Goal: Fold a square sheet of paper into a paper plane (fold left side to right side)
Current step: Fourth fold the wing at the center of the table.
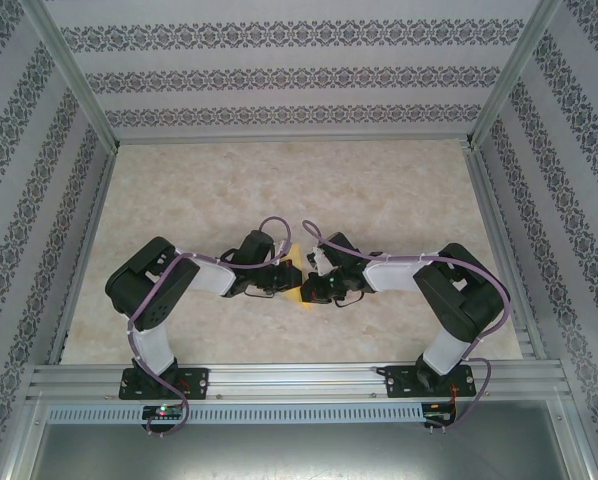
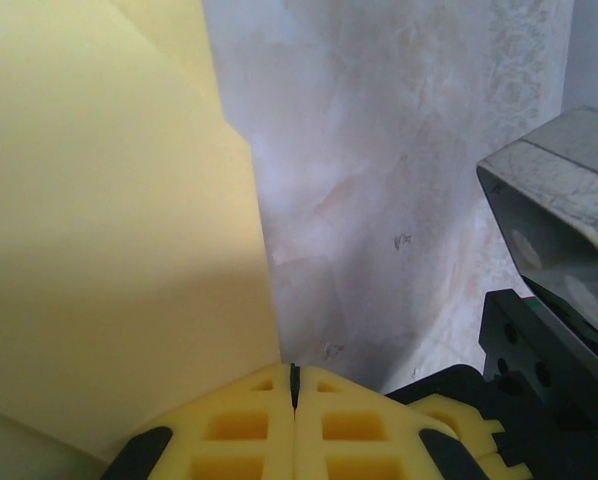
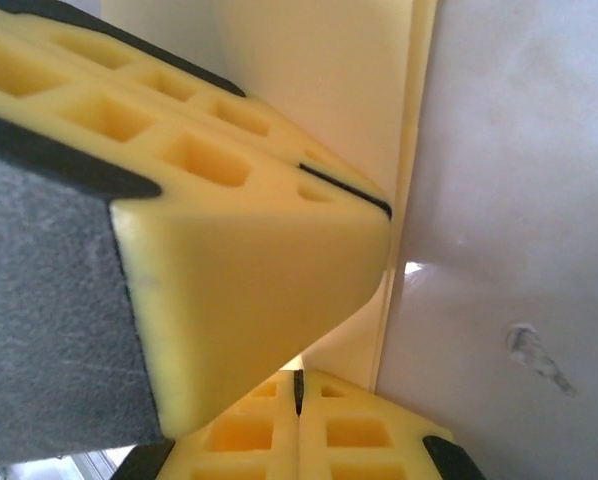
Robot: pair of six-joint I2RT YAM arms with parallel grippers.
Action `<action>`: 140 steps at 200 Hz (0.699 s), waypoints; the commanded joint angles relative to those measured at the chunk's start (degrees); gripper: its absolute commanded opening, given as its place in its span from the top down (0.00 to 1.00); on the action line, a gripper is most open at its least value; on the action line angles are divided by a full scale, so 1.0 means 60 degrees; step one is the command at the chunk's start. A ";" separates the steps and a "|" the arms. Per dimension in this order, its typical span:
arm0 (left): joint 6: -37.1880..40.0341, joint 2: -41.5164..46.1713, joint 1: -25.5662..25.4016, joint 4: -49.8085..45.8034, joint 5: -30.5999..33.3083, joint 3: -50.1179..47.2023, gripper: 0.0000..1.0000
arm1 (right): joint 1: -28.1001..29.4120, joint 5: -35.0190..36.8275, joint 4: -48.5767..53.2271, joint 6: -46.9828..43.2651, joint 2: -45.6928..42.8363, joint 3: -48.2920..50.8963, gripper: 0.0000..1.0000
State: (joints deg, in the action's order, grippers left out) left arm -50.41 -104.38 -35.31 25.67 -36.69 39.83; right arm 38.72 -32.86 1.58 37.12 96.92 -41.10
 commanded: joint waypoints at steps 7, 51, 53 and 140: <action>-0.0153 -0.0261 -0.0093 0.0263 0.0566 -0.0278 0.93 | -0.0008 0.0687 0.1894 -0.0223 0.0428 0.0353 1.00; 0.0067 -0.0353 0.0288 0.0333 0.0768 -0.0345 0.94 | -0.0015 0.0673 0.1979 -0.0284 0.0486 0.0323 1.00; 0.0085 -0.0367 0.0318 0.0335 0.0768 -0.0341 0.94 | -0.0010 0.0672 0.1989 -0.0291 0.0486 0.0319 1.00; 0.1073 -0.0387 0.1243 -0.0920 0.0389 0.0860 0.93 | -0.0008 0.0621 0.1893 -0.0313 0.0487 0.0288 1.00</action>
State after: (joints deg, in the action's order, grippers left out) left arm -47.70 -105.82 -29.19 23.90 -36.82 42.92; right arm 38.72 -32.69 2.55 36.42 97.03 -41.52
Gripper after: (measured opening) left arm 0.072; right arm 0.038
